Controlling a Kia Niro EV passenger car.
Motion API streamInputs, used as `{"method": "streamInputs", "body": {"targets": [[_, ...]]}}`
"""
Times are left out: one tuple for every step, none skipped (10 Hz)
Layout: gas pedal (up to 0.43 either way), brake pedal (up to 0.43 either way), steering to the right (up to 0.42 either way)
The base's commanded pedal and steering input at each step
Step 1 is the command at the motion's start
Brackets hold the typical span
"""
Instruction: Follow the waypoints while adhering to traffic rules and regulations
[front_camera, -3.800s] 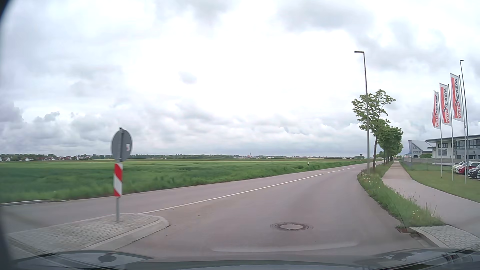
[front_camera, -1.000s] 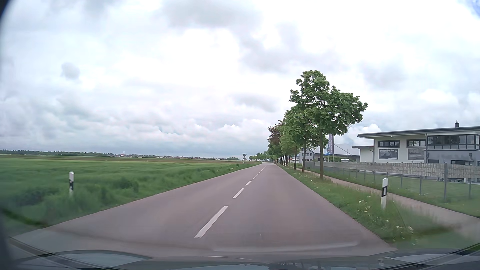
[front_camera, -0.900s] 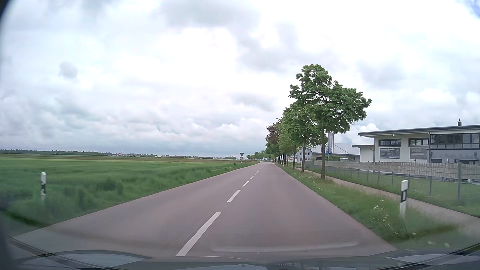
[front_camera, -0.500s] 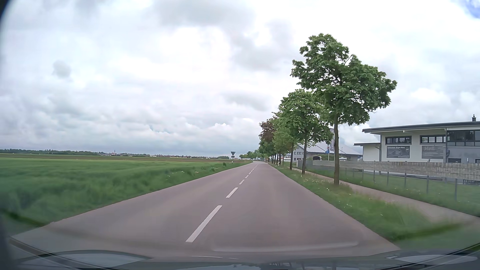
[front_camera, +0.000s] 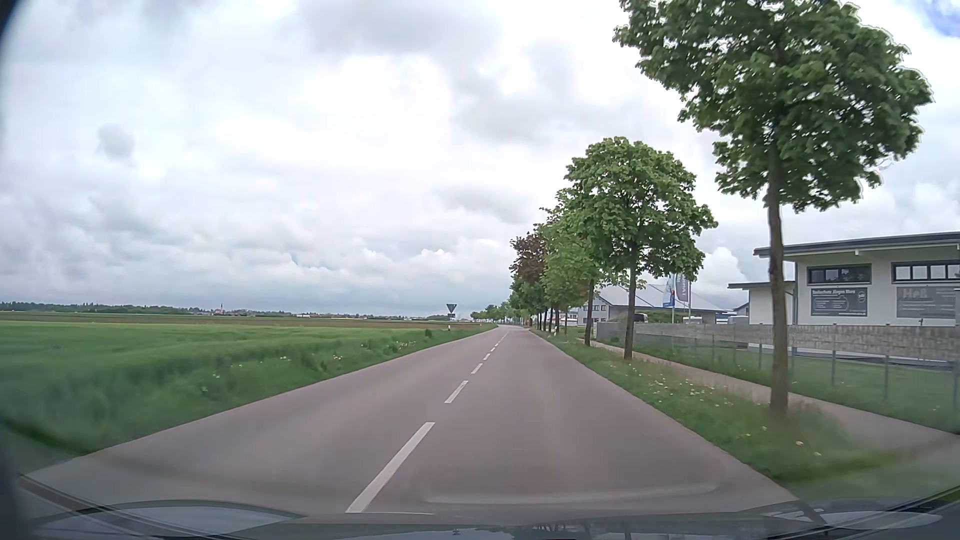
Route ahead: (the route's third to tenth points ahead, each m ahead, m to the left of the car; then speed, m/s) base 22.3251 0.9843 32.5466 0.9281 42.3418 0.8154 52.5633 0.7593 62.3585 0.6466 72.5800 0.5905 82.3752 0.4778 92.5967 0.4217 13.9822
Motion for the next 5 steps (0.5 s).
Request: {"method": "streamInputs", "body": {"targets": [[0.358, 0.012, 0.009], [0.358, 0.012, 0.006], [0.358, 0.012, 0.006], [0.358, 0.012, 0.006], [0.358, 0.012, 0.004]]}}
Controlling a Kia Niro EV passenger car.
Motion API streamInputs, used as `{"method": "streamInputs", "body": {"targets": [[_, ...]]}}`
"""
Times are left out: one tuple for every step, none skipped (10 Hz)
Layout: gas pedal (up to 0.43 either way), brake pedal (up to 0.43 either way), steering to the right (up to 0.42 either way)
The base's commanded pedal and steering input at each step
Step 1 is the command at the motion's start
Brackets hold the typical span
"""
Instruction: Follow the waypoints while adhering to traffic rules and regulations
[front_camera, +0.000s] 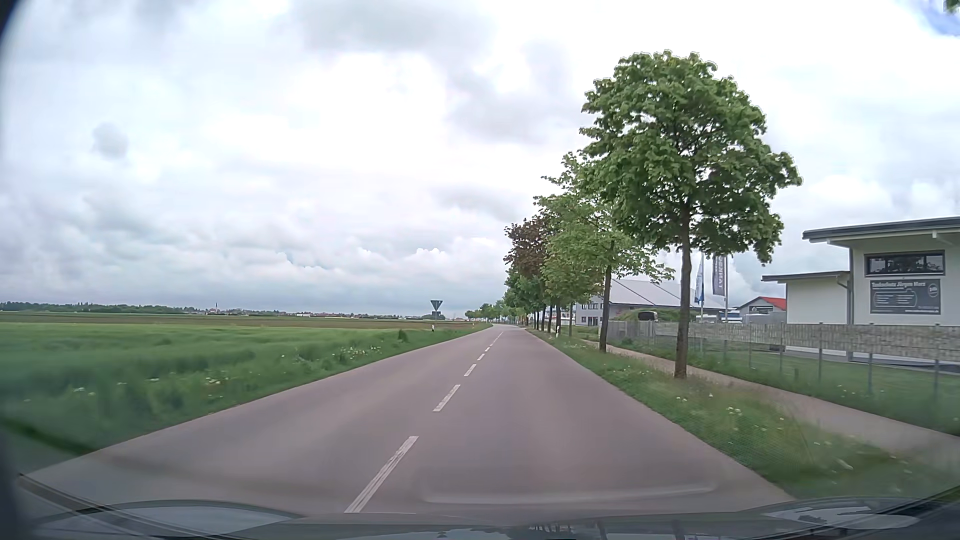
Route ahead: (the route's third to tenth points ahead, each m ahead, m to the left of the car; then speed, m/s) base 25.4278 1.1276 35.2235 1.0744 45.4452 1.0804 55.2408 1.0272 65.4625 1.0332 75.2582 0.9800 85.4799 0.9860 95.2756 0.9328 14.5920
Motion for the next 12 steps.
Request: {"method": "streamInputs", "body": {"targets": [[0.358, 0.012, 0.004], [0.358, 0.012, 0.003], [0.358, 0.012, 0.001], [0.358, 0.012, 0.000], [0.358, 0.012, 0.000], [0.358, 0.012, 0.000], [0.358, 0.012, 0.000], [0.350, 0.012, 0.002], [0.350, 0.012, 0.003], [0.350, 0.012, 0.003], [0.350, 0.012, 0.003], [0.350, 0.012, 0.003]]}}
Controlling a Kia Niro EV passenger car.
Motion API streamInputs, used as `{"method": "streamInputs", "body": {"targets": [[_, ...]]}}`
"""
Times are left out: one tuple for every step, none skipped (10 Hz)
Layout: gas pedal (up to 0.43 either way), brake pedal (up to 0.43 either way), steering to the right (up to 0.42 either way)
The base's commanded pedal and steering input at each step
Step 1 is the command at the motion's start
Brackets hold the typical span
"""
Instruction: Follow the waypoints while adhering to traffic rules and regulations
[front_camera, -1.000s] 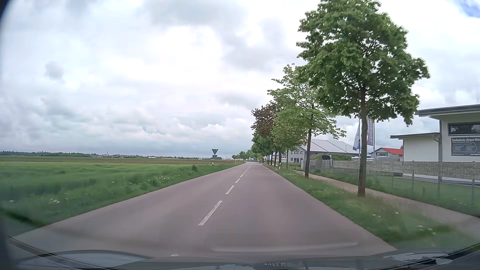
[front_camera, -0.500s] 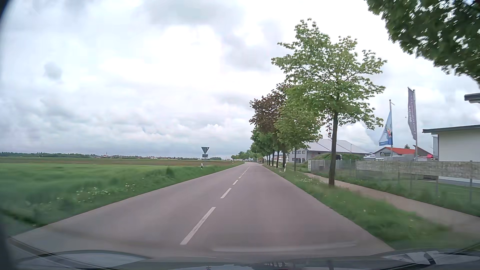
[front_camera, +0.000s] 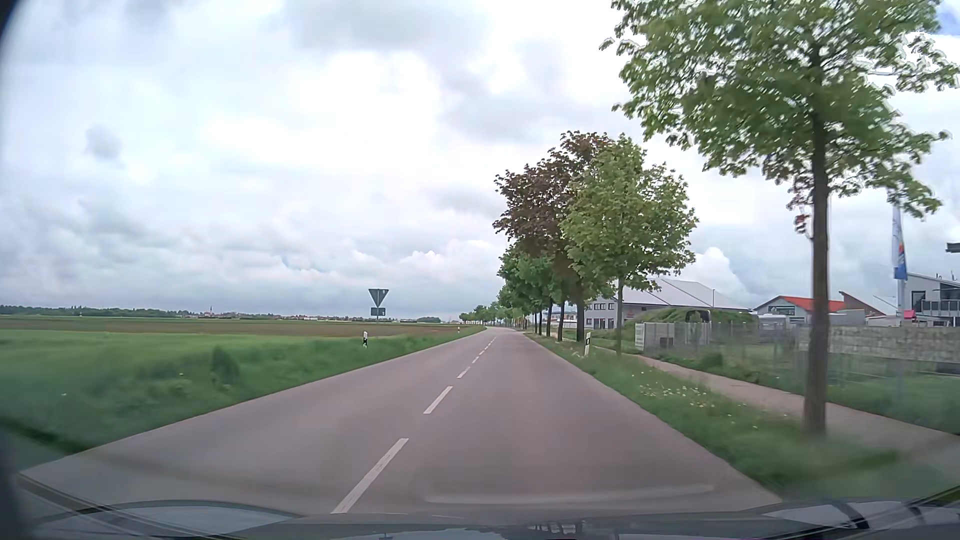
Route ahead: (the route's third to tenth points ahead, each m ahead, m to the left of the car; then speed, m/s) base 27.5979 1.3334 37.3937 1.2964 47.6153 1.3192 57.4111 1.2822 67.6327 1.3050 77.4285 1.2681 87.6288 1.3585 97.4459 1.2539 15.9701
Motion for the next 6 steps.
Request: {"method": "streamInputs", "body": {"targets": [[0.339, 0.012, 0.002], [0.339, 0.012, 0.000], [0.319, 0.012, 0.000], [0.299, 0.012, 0.000], [0.299, 0.012, 0.000], [0.299, 0.012, 0.000]]}}
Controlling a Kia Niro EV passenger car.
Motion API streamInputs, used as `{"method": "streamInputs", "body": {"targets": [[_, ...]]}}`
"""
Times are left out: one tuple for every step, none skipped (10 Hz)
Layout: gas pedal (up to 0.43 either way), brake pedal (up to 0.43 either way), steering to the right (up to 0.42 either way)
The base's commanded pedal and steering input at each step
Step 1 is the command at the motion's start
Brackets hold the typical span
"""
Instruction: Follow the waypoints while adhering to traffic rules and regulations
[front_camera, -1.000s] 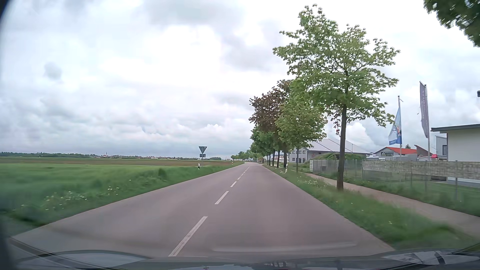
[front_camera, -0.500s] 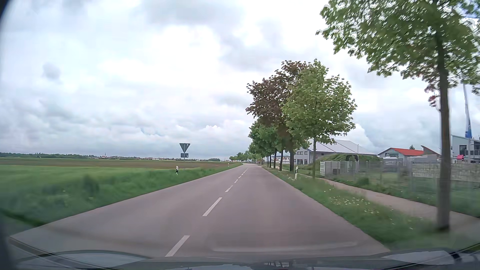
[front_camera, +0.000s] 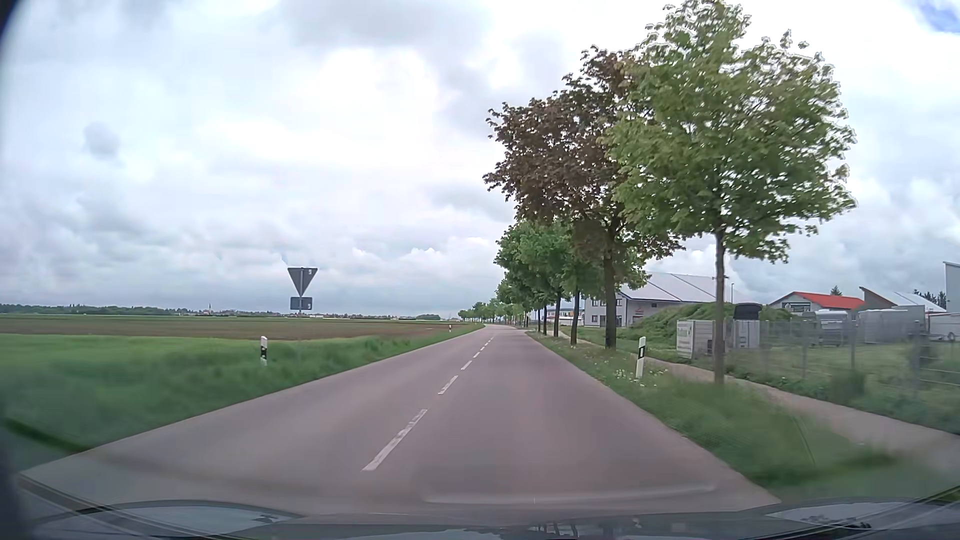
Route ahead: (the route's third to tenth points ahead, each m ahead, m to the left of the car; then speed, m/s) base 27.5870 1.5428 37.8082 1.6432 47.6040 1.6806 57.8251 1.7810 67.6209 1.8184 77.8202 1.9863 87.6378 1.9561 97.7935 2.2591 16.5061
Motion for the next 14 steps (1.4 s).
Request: {"method": "streamInputs", "body": {"targets": [[0.287, 0.012, -0.001], [0.287, 0.012, -0.001], [0.287, 0.012, -0.002], [0.280, 0.012, -0.005], [0.268, 0.012, -0.005], [0.268, 0.012, -0.005], [0.260, 0.012, -0.004], [0.248, 0.012, -0.004], [0.240, 0.012, -0.004], [0.228, 0.012, -0.003], [0.228, 0.012, 0.000], [0.228, 0.012, 0.002], [0.228, 0.012, 0.003], [0.228, 0.012, 0.003]]}}
